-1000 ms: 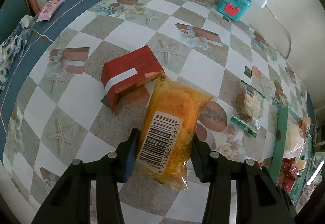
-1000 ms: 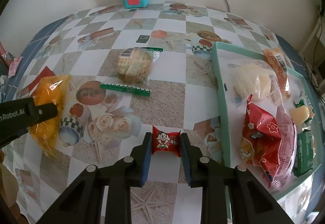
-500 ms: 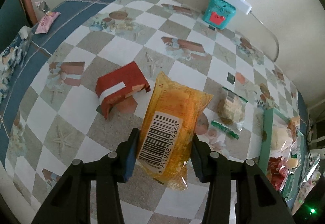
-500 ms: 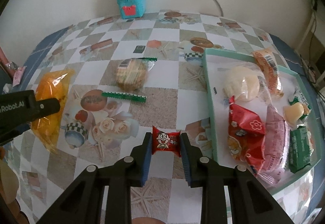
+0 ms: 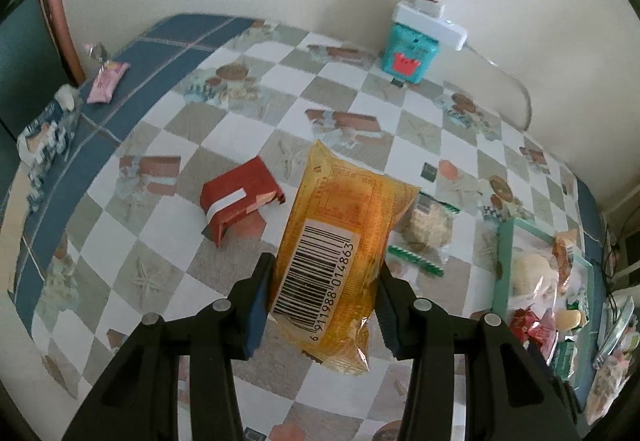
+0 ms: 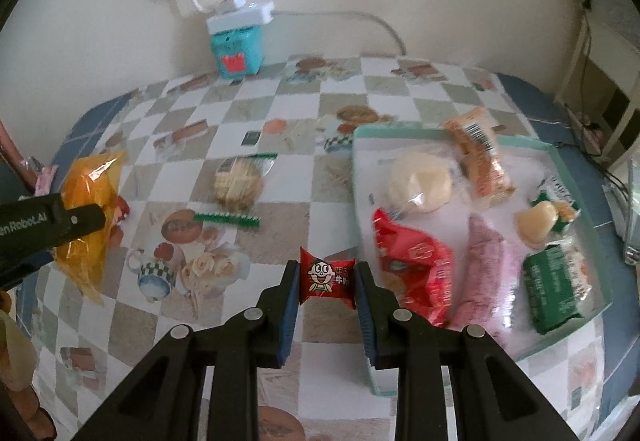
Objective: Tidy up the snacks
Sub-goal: 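Carry the bun bag and red candy to the tray and release both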
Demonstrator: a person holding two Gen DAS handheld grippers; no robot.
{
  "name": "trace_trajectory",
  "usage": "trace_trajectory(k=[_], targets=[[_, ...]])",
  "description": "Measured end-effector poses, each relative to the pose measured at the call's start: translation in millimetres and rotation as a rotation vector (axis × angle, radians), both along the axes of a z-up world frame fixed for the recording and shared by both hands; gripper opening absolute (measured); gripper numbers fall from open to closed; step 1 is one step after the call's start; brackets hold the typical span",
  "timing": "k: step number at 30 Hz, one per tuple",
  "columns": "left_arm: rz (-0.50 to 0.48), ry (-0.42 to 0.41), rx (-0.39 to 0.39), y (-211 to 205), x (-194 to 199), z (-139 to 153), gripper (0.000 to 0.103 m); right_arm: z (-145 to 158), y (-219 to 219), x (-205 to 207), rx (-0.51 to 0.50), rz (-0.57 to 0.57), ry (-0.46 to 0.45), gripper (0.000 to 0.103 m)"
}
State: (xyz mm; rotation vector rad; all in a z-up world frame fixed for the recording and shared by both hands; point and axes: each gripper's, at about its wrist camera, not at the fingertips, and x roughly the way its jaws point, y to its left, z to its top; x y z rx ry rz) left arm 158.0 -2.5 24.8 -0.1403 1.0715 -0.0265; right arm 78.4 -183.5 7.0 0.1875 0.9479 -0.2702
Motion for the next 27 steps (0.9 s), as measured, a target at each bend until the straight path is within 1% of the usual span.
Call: trace_trajectory(k=[3,8,12,16,19,22,27], targets=[[-0.02,-0.028,0.033,-13,-5,10,0.048,11,-13,-9,0.004,-0.02,-0.028,0.029],[-0.052,-0.053,0.064,-33,-10,18,0.048,23,-35,-21,-0.001,-0.057,-0.055,0.029],[-0.076,-0.068,0.116,-52,-16,22,0.048,32,-57,-31,-0.002,-0.098,-0.081,0.029],[-0.11,-0.081,0.133,-71,-23,26,0.048,40,-79,-44,0.021,-0.141,-0.114,0.029],[-0.138,-0.092,0.165,-87,-29,27,0.048,43,-99,-55,0.027,-0.188,-0.13,0.029],[-0.162,-0.099,0.176,-101,-33,29,0.048,46,-121,-67,0.038,-0.245,-0.144,0.029],[-0.21,-0.113,0.171,-122,-38,33,0.048,48,-152,-83,0.058,-0.32,-0.161,0.029]])
